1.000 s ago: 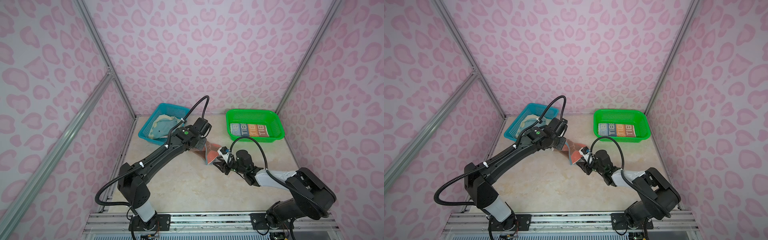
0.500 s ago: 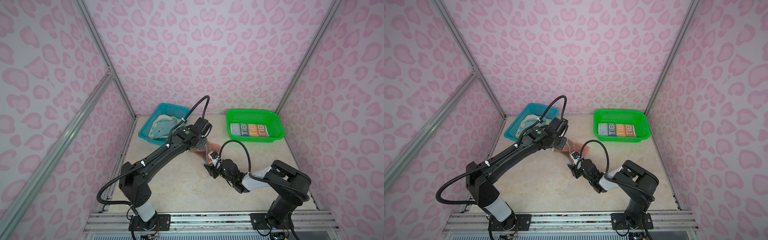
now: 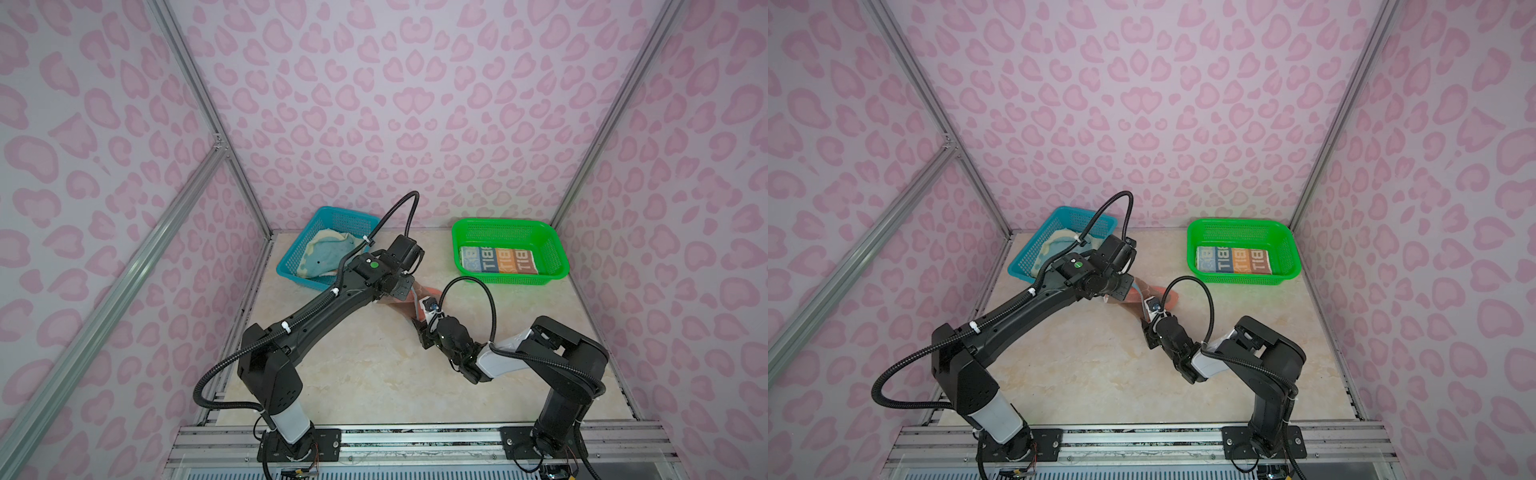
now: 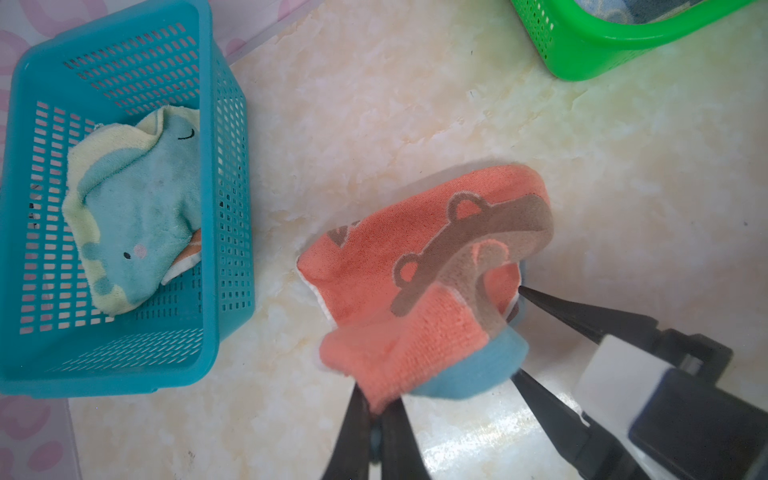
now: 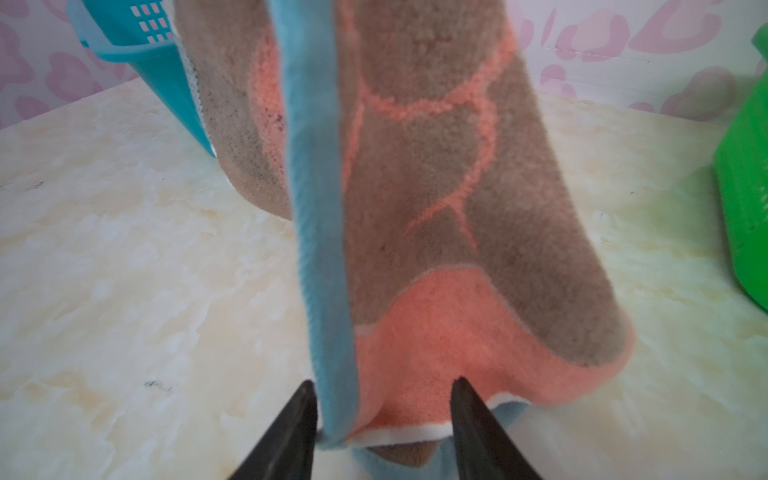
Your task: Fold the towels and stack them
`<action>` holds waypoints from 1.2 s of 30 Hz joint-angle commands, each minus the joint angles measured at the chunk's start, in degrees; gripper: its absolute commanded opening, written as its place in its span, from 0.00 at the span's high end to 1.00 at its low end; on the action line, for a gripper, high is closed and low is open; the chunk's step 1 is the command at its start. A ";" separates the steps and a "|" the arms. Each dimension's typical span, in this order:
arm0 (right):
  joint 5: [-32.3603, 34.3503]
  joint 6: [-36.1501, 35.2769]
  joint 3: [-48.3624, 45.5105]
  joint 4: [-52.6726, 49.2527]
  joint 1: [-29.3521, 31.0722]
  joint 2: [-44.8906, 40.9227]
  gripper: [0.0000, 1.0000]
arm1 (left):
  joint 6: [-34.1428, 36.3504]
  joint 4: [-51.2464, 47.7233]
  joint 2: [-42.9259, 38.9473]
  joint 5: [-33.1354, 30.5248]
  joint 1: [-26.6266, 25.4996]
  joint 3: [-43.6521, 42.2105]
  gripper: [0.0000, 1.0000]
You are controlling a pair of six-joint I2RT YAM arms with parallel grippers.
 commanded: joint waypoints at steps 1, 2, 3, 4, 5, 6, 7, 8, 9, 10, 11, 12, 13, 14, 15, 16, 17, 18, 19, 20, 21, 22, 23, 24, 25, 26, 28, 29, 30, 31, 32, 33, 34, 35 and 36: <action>2.03 0.43 -0.22 0.42 -0.02 0.60 0.52 | -0.36 0.65 -0.46 -0.37 -0.05 1.23 0.97; 2.01 0.44 -0.26 0.33 -0.15 0.60 0.54 | -0.27 0.74 -0.54 -0.42 -0.06 1.17 0.97; 1.82 0.41 -0.35 0.33 -0.26 0.65 0.56 | -0.31 0.90 -0.52 -0.38 -0.02 1.18 0.97; 1.58 0.48 -0.34 0.24 -0.37 0.72 0.57 | -0.27 0.91 -0.54 -0.35 -0.06 1.23 0.97; 1.18 0.49 -0.35 0.38 -0.67 0.80 0.60 | -0.27 0.96 -0.54 -0.32 -0.06 1.28 0.97; 0.65 0.62 -0.54 0.48 -1.01 0.86 0.63 | -0.27 1.06 -0.59 -0.35 -0.07 1.25 0.97; 0.35 0.74 -0.63 0.68 -1.30 0.89 0.65 | -0.27 1.09 -0.63 -0.35 -0.06 1.30 0.97; -0.45 0.84 -0.98 1.19 -1.68 0.96 0.67 | -0.27 1.19 -0.62 -0.41 -0.03 1.31 0.97; -1.13 0.85 -1.06 1.50 -1.93 0.99 0.71 | -0.27 1.26 -0.65 -0.32 -0.05 1.25 0.97; -1.87 0.85 -1.05 1.67 -2.15 1.04 0.74 | -0.27 1.35 -0.63 -0.28 -0.06 1.32 0.97; -2.82 0.67 -1.15 2.03 -2.45 1.17 0.76 | -0.33 1.53 -0.61 -0.24 -0.05 1.32 0.97; -3.64 0.58 -1.21 2.30 -2.73 1.34 0.77 | -0.36 1.60 -0.65 -0.13 -0.03 1.32 0.97; -4.48 0.56 -1.26 2.71 -2.98 1.55 0.78 | -0.36 1.67 -0.56 -0.02 -0.06 1.30 0.97; -5.35 0.32 -1.31 3.22 -3.16 1.70 0.77 | -0.43 1.71 -0.46 -0.01 0.01 1.36 0.97; -6.08 0.15 -1.31 3.55 -3.27 1.82 0.78 | -0.44 1.68 -0.28 0.05 -0.06 1.41 0.97; -6.67 -0.03 -1.27 3.71 -3.38 1.86 0.78 | -0.50 1.75 -0.20 0.09 -0.01 1.41 0.97; -7.56 -0.24 -1.23 4.03 -3.50 2.02 0.77 | -0.53 1.70 -0.11 0.09 -0.01 1.41 0.97; -8.35 -0.54 -1.07 4.17 -3.54 2.19 0.76 | -0.53 1.68 0.01 0.27 -0.06 1.41 0.97; -8.89 -0.65 -0.90 4.10 -3.54 2.26 0.75 | -0.53 1.70 0.10 0.29 -0.04 1.41 0.97; -9.60 -0.86 -0.70 4.20 -3.52 2.31 0.74 | -0.62 1.71 0.18 0.38 -0.02 1.41 0.97; -10.31 -1.11 -0.61 4.35 -3.54 2.39 0.73 | -0.62 1.71 0.28 0.43 -0.04 1.41 0.97; -10.56 -1.00 -0.29 4.23 -3.54 2.49 0.72 | -0.61 1.71 0.40 0.44 -0.02 1.41 0.97; -10.77 -0.98 -0.03 3.97 -3.54 2.61 0.71 | -0.62 1.76 0.50 0.44 -0.07 1.41 0.97; -10.73 -0.88 0.37 3.47 -3.54 2.74 0.71 | -0.54 1.71 0.53 0.54 0.00 1.28 0.97; -10.44 -0.68 0.82 2.77 -3.54 2.98 0.71 | -0.53 1.75 0.57 0.57 -0.05 1.27 0.97; -9.97 -0.67 1.08 2.49 -3.52 3.09 0.71 | -0.54 1.80 0.68 0.62 -0.05 1.32 0.97; -8.77 -0.43 1.45 2.62 -3.53 3.36 0.71 | -0.62 1.87 0.72 0.78 -0.05 1.09 0.97; -8.21 -0.47 1.72 2.54 -3.59 3.57 0.72 | -0.55 1.88 0.67 0.79 -0.06 1.06 0.97; -7.53 -0.37 2.08 2.11 -3.62 3.79 0.73 | -0.53 1.90 0.57 0.79 -0.02 0.99 0.97; -7.24 -0.31 2.47 1.33 -3.70 3.93 0.74 | -0.53 1.92 0.61 0.79 -0.04 0.96 0.97; -7.17 -0.20 2.80 0.99 -3.80 4.06 0.76 | -0.45 1.91 0.59 0.68 -0.02 0.96 0.97; -7.21 -0.09 3.14 0.69 -3.88 4.20 0.77 | -0.44 1.93 0.46 0.67 0.01 0.88 0.97; -7.28 -0.06 3.23 0.50 -3.84 4.33 0.80 | -0.45 1.89 0.39 0.49 0.05 0.88 0.97; -7.33 -0.04 3.34 0.49 -3.89 4.33 0.81 | -0.51 1.92 0.41 0.44 0.06 0.79 0.97; -7.28 -0.04 3.26 0.61 -3.89 4.37 0.82 | -0.53 1.88 0.32 0.38 0.03 0.75 0.97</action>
